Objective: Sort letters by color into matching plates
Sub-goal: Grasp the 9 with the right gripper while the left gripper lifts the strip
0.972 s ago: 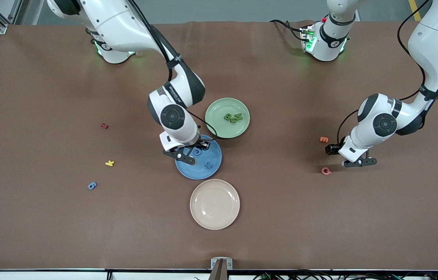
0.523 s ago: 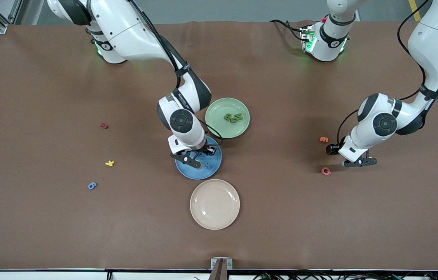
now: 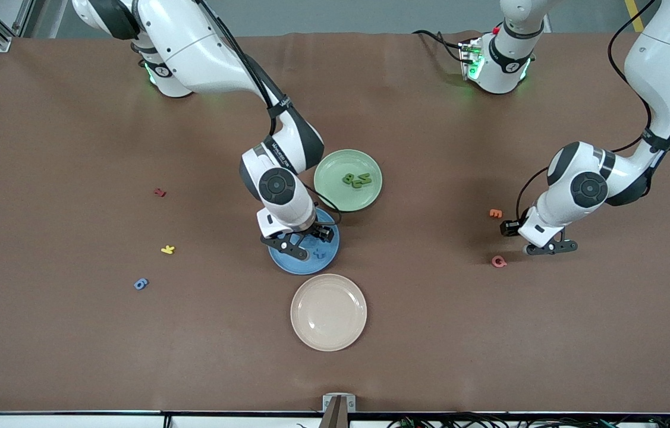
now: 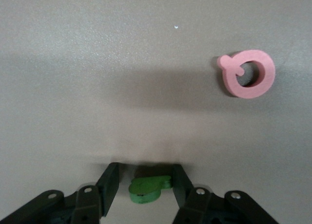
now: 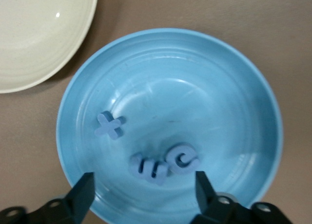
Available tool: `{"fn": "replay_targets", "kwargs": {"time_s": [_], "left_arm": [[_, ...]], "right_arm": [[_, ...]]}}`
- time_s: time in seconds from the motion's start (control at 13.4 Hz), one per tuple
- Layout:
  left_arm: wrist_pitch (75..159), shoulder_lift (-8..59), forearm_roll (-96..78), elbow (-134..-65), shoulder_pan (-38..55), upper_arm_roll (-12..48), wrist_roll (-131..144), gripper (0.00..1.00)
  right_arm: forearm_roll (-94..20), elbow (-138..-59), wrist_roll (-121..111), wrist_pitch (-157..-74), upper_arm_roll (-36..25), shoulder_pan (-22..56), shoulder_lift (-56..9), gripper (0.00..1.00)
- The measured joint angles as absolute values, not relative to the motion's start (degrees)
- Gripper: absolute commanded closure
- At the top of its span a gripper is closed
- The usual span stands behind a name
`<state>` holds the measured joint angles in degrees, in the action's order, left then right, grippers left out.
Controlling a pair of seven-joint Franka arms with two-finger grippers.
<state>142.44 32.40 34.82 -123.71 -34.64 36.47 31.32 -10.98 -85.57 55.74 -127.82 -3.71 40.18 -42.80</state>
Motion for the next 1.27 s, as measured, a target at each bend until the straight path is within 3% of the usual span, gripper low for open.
{"fn": "replay_targets", "kwargs": {"time_s": [0.22,0.6,0.97,1.27], "left_arm": [[142.2,31.7,34.9,-124.0,-34.7,36.6,31.3,0.96],[141.8,31.6,34.9,-124.1,-34.7,37.0,31.2,0.98],[133.5,30.6,33.7,-122.4,-34.8,45.3,34.0,0.98],[128.7,29.9,32.0,-120.5,-33.7,53.8,42.6,0.98]], "right_arm": [[-10.9,-84.3,51.6,-116.0,-5.3,38.5,-37.7,0.0],[-9.5,-84.8,28.9,-102.5,-6.1,25.6,-29.1,0.0],[-4.9,-87.0,7.0,-104.0,-6.2,14.4,-29.2,0.0],[-4.2,-89.1,-4.3,-112.8,-6.1,9.2,-30.7,0.0]]}}
